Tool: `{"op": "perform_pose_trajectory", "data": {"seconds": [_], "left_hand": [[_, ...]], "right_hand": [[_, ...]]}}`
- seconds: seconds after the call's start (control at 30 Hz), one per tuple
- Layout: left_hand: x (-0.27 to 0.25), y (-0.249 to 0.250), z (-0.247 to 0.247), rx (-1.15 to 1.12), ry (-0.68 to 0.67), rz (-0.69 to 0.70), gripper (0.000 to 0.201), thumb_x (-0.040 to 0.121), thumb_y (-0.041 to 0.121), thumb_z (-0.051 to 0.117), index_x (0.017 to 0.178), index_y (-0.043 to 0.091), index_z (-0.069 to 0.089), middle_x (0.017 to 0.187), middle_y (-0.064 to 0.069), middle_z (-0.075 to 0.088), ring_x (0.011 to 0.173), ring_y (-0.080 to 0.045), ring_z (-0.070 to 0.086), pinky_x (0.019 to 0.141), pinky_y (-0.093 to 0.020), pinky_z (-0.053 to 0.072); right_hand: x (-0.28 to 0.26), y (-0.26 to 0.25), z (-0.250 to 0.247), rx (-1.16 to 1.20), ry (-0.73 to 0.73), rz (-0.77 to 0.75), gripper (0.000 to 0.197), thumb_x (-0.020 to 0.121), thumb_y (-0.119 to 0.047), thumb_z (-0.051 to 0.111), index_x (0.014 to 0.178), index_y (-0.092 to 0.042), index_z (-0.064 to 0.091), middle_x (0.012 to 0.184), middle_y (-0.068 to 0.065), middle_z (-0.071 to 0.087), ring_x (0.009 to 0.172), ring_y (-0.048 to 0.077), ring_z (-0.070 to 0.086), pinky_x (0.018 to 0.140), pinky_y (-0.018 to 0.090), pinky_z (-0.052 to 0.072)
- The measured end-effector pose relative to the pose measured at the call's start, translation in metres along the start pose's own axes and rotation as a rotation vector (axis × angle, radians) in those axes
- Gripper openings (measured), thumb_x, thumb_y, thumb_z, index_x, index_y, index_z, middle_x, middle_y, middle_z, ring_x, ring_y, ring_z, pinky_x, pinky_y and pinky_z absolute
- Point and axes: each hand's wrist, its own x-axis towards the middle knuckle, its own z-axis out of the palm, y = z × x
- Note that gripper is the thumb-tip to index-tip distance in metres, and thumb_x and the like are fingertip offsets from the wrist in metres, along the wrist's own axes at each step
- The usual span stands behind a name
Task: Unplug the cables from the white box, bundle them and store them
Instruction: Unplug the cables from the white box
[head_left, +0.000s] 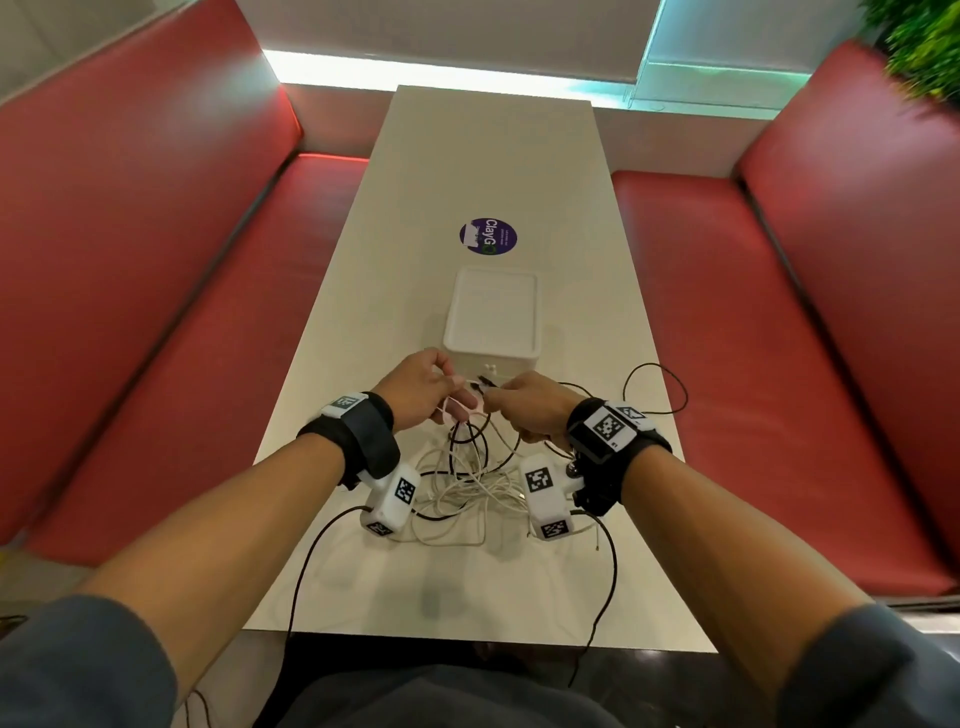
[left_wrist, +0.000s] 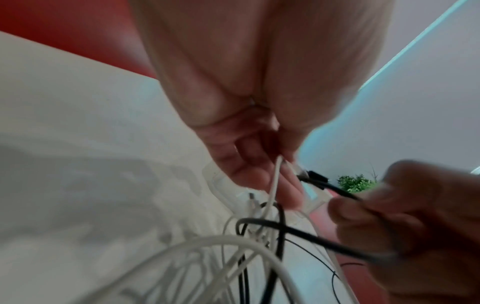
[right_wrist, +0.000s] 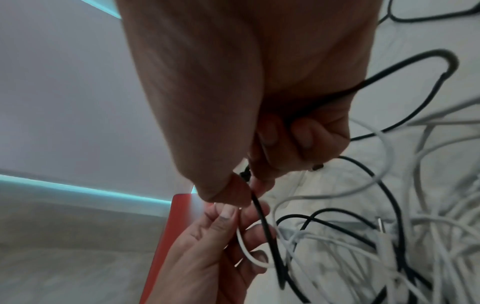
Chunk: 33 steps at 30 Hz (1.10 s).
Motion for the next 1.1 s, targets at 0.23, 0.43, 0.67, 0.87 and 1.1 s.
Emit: {"op": "perform_pose_trajectory", "data": {"seconds": [0.23,0.43,0.67,0.87,1.1], "left_hand": [[0.002,-0.012,-0.005,0.648,0.150,0.146,0.019,0.088,0.019,0.056,0.100,0.028,0.069,0.126,0.000,0.049,0.118,-0.021,0.044,0.105,-0.038,0.038],[-0.013,0.007,0.015,0.590,-0.142,0.288,0.026,0.088,0.050,0.060,0.093,0.028,0.073,0.103,0.012,0.065,0.099,-0.010,0.059,0.088,-0.031,0.045],[-0.008,-0.023,0.016,0.760,-0.219,0.142,0.033,0.104,0.027,0.040,0.096,0.014,0.069,0.100,0.002,0.070,0.094,-0.015,0.062,0.086,-0.029,0.046],[-0.009,-0.039,0.009,0.836,-0.212,0.109,0.031,0.104,0.027,0.042,0.098,0.012,0.069,0.101,-0.004,0.068,0.094,-0.020,0.061,0.083,-0.031,0.044],[-0.008,-0.025,0.015,0.796,-0.129,0.172,0.046,0.106,0.036,0.033,0.090,0.018,0.073,0.096,-0.003,0.072,0.092,-0.022,0.065,0.091,-0.039,0.048]], "right_hand": [[-0.006,-0.004,-0.007,0.225,-0.015,-0.086,0.008,0.091,-0.015,0.046,0.086,-0.013,0.051,0.062,-0.003,0.039,0.050,0.011,0.031,0.046,0.024,0.024],[-0.007,-0.007,-0.013,0.364,0.040,-0.179,0.031,0.103,-0.027,0.038,0.078,-0.015,0.050,0.059,-0.006,0.037,0.050,0.011,0.030,0.048,0.025,0.027],[-0.013,-0.021,-0.023,0.528,0.224,-0.365,0.028,0.106,-0.026,0.036,0.086,-0.014,0.051,0.083,0.005,0.059,0.086,0.022,0.063,0.085,0.044,0.056],[-0.017,-0.041,-0.034,0.818,0.274,-0.397,0.022,0.105,-0.019,0.037,0.093,-0.014,0.054,0.060,-0.007,0.036,0.049,0.009,0.030,0.046,0.024,0.032],[-0.008,-0.018,-0.011,-0.560,0.198,-0.397,0.033,0.104,-0.037,0.038,0.096,-0.013,0.060,0.082,0.001,0.062,0.069,0.021,0.058,0.060,0.030,0.040]]}}
